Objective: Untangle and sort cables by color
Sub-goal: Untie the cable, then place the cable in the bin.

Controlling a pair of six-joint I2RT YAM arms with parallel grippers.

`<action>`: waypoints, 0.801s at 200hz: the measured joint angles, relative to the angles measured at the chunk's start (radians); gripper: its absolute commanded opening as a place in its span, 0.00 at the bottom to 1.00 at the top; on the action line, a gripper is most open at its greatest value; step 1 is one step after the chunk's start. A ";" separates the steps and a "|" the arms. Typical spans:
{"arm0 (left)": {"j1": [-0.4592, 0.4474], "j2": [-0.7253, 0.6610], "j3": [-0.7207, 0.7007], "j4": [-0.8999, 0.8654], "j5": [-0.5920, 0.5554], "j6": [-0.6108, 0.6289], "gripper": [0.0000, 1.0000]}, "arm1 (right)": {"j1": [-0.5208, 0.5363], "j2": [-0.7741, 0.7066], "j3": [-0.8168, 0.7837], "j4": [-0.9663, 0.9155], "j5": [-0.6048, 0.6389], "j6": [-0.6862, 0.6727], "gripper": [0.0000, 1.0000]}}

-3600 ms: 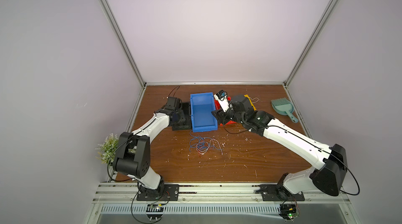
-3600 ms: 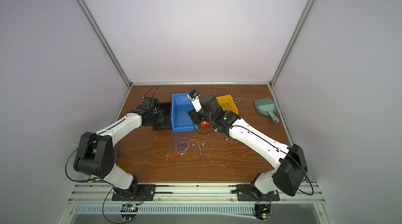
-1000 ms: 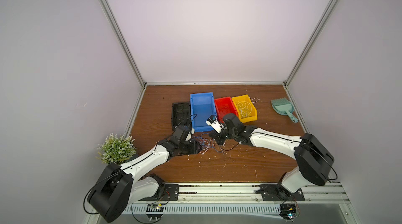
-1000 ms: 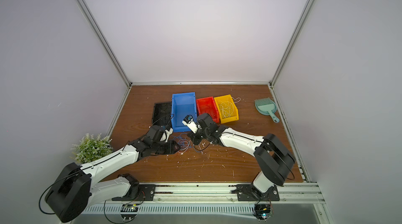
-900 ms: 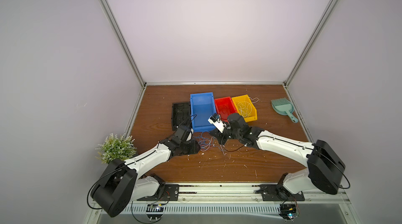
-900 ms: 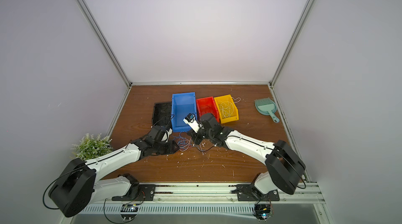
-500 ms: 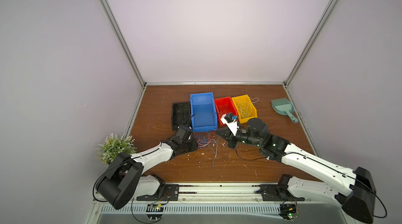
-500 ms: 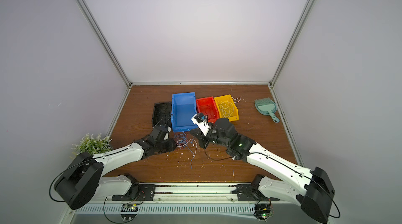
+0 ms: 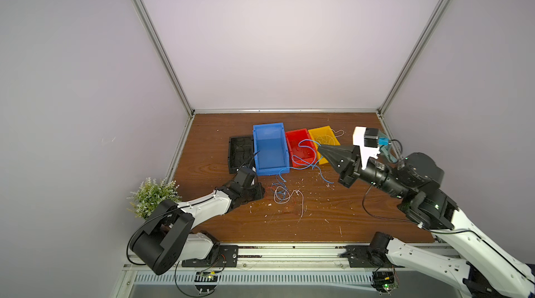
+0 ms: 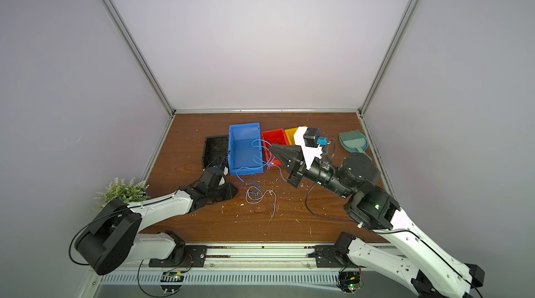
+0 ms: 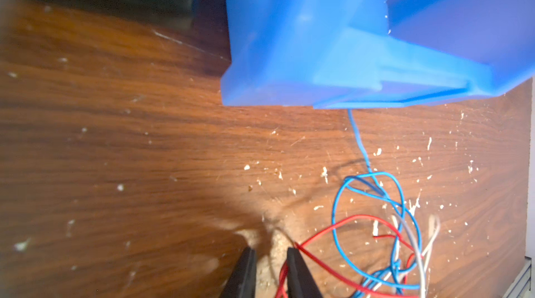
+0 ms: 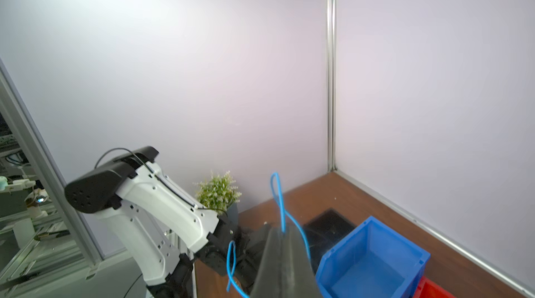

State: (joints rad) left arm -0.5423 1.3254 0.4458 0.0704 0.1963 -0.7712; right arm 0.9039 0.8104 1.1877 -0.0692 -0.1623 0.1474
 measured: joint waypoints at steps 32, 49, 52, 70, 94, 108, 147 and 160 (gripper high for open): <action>0.000 -0.005 0.002 -0.003 0.001 0.002 0.34 | 0.000 -0.019 0.040 0.022 0.064 -0.006 0.00; -0.001 -0.035 0.010 -0.056 -0.011 0.000 0.44 | 0.000 -0.002 0.041 0.041 0.113 -0.005 0.00; -0.001 -0.045 0.011 -0.072 -0.017 0.003 0.46 | 0.000 0.006 0.040 0.046 0.126 -0.005 0.00; -0.001 -0.118 0.028 -0.186 -0.055 0.001 0.53 | 0.000 0.057 0.025 0.080 0.188 0.005 0.00; 0.011 -0.224 0.101 -0.340 -0.143 0.005 0.58 | -0.003 0.153 -0.010 0.130 0.254 0.023 0.00; 0.049 -0.265 0.149 -0.399 -0.172 0.018 0.59 | -0.005 0.229 -0.026 0.157 0.282 0.037 0.00; 0.286 -0.329 0.172 -0.494 -0.178 0.059 0.63 | -0.027 0.425 -0.042 0.233 0.337 0.069 0.00; 0.314 -0.336 0.172 -0.518 -0.183 0.068 0.64 | -0.039 0.472 -0.042 0.268 0.344 0.078 0.00</action>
State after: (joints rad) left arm -0.2283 0.9894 0.6182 -0.4477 0.0132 -0.7029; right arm 0.8646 1.2819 1.1458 0.1986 0.1814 0.2253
